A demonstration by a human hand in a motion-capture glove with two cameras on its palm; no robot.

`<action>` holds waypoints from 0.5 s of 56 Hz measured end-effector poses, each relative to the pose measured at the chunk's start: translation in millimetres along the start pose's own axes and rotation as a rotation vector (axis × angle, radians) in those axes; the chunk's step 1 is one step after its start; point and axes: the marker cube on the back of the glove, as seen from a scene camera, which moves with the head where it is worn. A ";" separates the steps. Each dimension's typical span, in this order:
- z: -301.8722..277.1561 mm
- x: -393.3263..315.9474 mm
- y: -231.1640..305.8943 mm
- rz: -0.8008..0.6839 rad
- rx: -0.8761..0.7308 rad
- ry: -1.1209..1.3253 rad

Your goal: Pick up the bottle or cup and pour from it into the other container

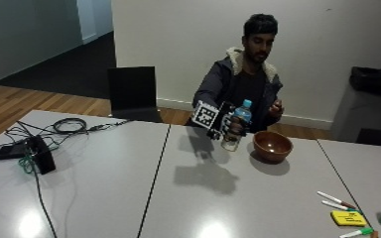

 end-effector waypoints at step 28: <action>59.6 -88.8 23.8 -0.115 -0.172 0.671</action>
